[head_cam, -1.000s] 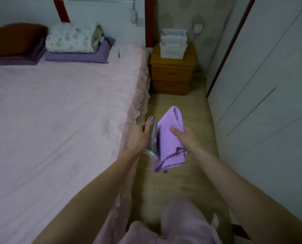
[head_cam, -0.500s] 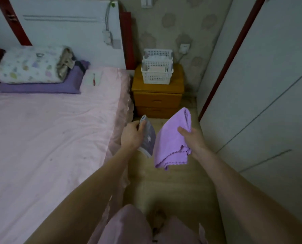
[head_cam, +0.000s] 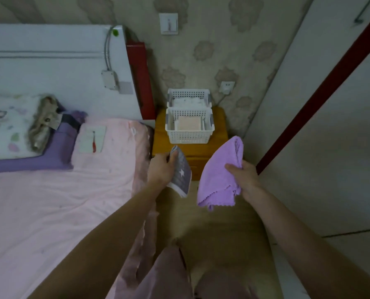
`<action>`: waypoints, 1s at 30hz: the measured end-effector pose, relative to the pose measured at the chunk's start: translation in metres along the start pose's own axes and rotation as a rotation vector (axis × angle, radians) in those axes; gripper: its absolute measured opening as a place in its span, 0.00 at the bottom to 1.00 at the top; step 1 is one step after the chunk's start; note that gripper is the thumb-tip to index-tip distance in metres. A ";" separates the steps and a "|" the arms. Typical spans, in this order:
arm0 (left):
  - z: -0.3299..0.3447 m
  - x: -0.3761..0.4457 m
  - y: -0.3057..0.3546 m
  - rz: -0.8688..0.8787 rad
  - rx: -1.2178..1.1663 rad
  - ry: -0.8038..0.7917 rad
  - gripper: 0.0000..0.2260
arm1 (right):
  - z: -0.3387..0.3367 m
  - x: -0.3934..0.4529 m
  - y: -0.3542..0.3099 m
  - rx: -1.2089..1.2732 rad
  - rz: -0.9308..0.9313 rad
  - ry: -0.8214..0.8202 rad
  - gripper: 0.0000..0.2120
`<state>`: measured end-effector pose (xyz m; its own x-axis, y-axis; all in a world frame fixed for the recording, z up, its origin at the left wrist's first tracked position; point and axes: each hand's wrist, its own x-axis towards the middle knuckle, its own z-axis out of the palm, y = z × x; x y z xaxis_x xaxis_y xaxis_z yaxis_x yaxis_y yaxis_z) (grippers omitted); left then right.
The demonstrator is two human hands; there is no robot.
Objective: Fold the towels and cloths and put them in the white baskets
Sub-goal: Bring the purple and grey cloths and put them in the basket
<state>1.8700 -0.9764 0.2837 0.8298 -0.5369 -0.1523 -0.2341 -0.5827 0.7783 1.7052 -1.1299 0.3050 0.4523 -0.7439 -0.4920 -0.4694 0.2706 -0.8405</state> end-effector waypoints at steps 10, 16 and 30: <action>-0.014 0.185 0.008 -0.104 -0.027 0.010 0.19 | 0.065 0.182 -0.093 0.101 0.053 -0.019 0.10; -0.004 0.294 -0.004 -0.233 -0.072 0.082 0.18 | 0.132 0.312 -0.140 0.109 0.069 -0.117 0.14; 0.046 0.460 -0.021 -0.337 -0.001 0.172 0.17 | 0.210 0.495 -0.118 0.201 0.350 -0.283 0.14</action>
<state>2.2333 -1.2394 0.1693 0.9332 -0.2049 -0.2953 0.0669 -0.7083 0.7027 2.1435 -1.4017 0.1128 0.4952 -0.3992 -0.7717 -0.4874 0.6076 -0.6271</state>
